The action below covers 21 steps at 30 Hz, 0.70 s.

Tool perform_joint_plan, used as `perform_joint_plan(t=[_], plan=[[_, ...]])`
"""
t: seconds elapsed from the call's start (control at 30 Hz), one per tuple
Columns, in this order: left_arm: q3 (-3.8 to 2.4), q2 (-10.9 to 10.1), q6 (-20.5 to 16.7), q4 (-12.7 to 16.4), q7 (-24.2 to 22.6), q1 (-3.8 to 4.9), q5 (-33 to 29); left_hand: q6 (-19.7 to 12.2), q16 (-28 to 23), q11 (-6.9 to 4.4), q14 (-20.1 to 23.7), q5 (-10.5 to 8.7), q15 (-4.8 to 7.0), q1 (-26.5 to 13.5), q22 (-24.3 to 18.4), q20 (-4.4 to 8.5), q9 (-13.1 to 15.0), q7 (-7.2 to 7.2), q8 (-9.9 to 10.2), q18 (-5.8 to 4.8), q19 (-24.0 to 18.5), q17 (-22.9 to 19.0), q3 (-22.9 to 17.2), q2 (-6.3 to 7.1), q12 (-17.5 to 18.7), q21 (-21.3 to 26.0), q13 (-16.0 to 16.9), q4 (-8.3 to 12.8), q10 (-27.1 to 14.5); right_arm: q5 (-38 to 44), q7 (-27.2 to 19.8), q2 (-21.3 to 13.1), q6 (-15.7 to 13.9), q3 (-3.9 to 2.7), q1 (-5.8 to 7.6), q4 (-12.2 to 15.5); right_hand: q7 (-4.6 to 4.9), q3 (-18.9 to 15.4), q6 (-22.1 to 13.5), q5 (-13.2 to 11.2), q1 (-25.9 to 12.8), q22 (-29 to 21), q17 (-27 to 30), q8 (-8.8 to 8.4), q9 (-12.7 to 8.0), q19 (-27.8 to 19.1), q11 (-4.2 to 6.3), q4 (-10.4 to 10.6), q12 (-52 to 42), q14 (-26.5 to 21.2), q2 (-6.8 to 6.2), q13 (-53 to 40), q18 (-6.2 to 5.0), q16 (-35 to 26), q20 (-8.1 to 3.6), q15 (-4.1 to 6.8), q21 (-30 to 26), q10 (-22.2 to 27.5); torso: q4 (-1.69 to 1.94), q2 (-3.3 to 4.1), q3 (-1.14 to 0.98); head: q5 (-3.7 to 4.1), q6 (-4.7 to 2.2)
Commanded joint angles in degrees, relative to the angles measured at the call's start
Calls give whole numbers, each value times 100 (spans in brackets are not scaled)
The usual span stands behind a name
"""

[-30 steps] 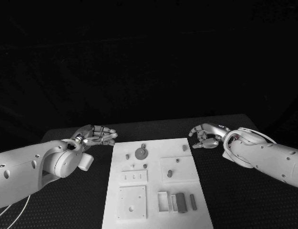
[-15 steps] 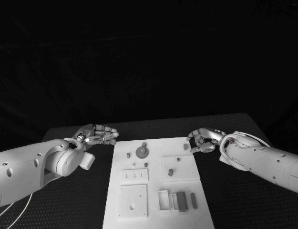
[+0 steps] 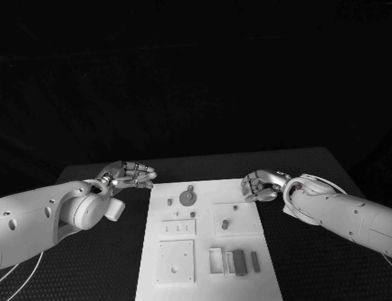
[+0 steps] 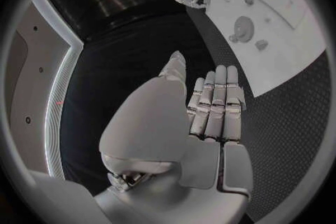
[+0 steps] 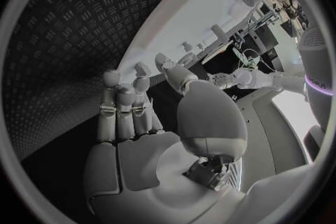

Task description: Assemble the parts on the task board

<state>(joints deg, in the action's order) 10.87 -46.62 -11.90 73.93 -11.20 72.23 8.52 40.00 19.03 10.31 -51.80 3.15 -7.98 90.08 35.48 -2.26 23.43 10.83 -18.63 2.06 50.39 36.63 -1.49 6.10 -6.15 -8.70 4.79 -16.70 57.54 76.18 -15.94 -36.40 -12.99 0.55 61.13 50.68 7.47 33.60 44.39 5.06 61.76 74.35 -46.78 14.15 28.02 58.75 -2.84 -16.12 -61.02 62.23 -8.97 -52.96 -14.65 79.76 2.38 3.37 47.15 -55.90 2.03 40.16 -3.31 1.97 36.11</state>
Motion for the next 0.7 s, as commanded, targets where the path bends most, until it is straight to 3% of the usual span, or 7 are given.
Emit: perform_joint_plan(t=[0.03, 0.7], plan=[[-10, 5, 93, 25, -62, 2, 34, -31, -35, 16, -31, -29, 6, 17, 8, 7, -6, 52, 35, 17, 29, 6, 33, -57, 38, 38, -10, 2, -37, -27, -77, 38, 33, 1, -21, -55, 131, -21, 187, 13, -8, 7, -8, -36, -5, 25, 46, -4, -37, 2, 65, 11, -35, 36, 24, 38, -11, 63, -2, -2, -1, -9, 22], [-18, 4, 119, 27, -52, 3, 36, -27, -40, 17, -32, -29, 6, 13, 9, 7, -4, 55, 32, 16, 30, 12, 35, -63, 40, 39, -10, 1, -35, -26, 49, 151, -212, 3, -52, -211, 167, -12, 382, 13, -50, 52, -46, 60, 34, 120, 18, 2, -149, 82, 326, 54, -35, 110, -20, 15, 30, -14, -8, -9, 3, -24, 54]])
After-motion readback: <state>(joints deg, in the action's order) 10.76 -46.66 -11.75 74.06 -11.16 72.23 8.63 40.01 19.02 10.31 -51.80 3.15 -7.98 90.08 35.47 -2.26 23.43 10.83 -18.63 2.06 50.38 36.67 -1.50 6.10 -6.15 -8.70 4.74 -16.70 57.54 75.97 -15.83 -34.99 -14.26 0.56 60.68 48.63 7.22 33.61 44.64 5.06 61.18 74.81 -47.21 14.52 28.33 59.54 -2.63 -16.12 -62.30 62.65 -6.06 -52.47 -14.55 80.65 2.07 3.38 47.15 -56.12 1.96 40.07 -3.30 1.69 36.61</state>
